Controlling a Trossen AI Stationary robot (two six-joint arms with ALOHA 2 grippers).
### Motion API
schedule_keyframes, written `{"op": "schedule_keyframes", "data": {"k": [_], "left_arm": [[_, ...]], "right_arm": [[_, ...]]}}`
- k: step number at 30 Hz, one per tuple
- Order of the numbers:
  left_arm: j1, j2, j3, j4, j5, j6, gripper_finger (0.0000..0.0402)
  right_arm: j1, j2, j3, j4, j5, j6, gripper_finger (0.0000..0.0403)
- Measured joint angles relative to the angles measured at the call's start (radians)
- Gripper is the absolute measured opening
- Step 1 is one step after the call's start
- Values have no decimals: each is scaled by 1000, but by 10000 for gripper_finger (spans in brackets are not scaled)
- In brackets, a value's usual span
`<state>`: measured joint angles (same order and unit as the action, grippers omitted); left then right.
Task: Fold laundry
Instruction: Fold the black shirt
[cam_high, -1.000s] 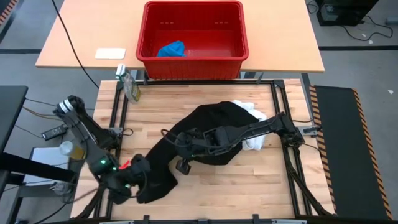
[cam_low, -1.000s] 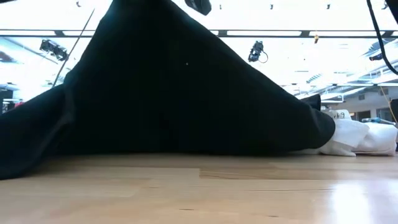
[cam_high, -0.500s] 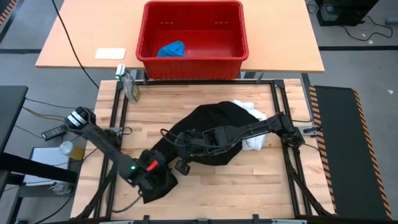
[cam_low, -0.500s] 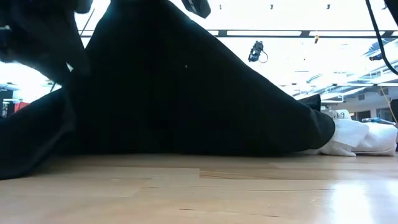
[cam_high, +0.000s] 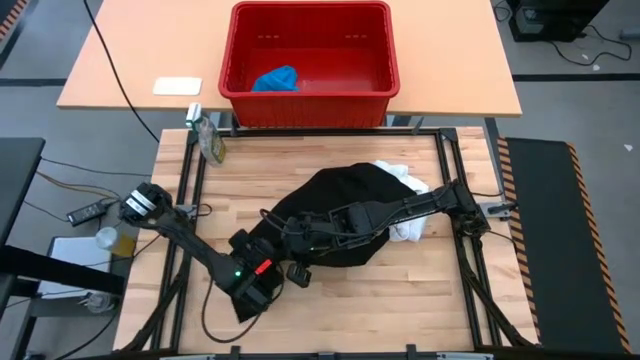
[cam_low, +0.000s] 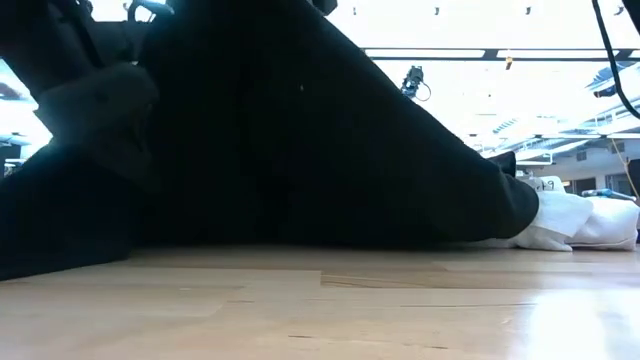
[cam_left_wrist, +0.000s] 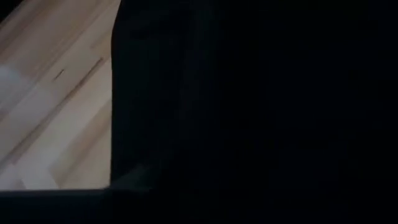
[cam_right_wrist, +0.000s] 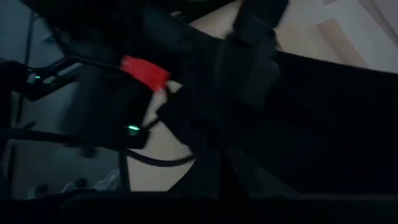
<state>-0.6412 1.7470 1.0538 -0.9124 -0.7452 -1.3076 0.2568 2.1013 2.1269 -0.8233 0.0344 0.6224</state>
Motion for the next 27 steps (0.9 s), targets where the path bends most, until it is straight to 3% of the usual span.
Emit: {"op": "schedule_keyframes", "data": {"k": [3, 5, 10, 13, 19, 27], "left_arm": [[1, -6, 0, -2, 1, 33, 50], [-9, -33, 2, -24, -6, 36, 17], [-97, -135, 158, -321, -80, 50, 4], [-178, -204, 319, -450, -183, 175, 3], [-208, -271, 638, -457, -183, 531, 2], [-207, -255, 984, -441, -133, 824, 1]], "right_arm": [[4, -10, 0, 2, -3, -3, 5], [7, -19, 0, 3, -18, -3, 5], [17, -71, 0, 43, -99, -123, 6], [21, -109, 0, 51, -120, -175, 6], [14, -204, 0, 116, -88, -226, 6], [30, -357, 1, 163, -86, -233, 7]]}}
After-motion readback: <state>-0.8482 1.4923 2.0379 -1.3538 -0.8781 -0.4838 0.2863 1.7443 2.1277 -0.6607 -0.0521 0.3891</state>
